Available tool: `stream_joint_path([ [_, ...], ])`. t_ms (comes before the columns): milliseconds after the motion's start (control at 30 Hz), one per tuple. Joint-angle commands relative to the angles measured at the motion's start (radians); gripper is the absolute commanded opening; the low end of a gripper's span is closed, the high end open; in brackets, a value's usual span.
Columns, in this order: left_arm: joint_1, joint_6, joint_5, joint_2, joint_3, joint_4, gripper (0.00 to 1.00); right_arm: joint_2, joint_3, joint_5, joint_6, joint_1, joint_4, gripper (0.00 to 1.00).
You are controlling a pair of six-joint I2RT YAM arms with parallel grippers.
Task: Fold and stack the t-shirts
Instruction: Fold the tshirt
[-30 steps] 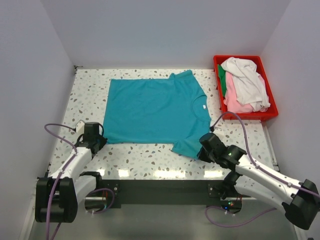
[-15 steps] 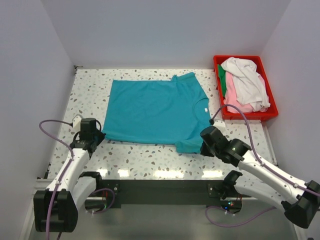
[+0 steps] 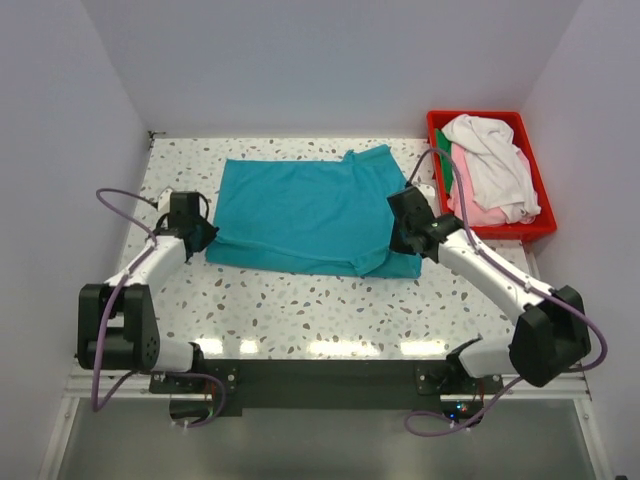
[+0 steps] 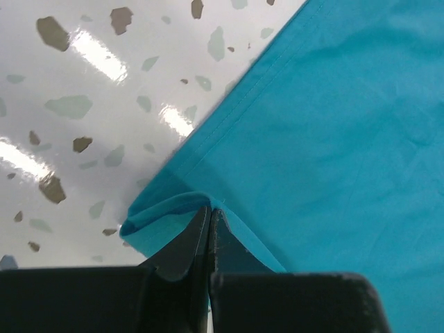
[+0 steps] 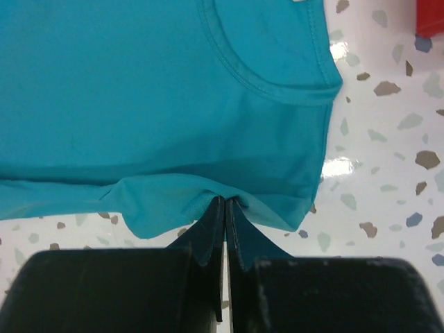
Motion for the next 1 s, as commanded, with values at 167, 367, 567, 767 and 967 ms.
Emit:
stream_joint_path([
  [167, 0.007, 0.008, 0.01, 0.168, 0.16, 0.071, 0.0, 0.175, 0.185, -0.09, -0.073, -0.089, 0.119, 0.0],
  [367, 0.007, 0.003, 0.004, 0.261, 0.251, 0.056, 0.0, 0.267, 0.262, -0.12, -0.082, -0.129, 0.123, 0.0],
  [567, 0.007, -0.003, -0.015, 0.315, 0.304, 0.03, 0.0, 0.322, 0.313, -0.158, -0.087, -0.169, 0.134, 0.0],
  [767, 0.007, 0.0, -0.031, 0.36, 0.358, 0.01, 0.0, 0.362, 0.352, -0.192, -0.088, -0.216, 0.139, 0.0],
  [967, 0.007, -0.003, -0.032, 0.39, 0.372, 0.016, 0.0, 0.399, 0.374, -0.233, -0.077, -0.247, 0.163, 0.0],
])
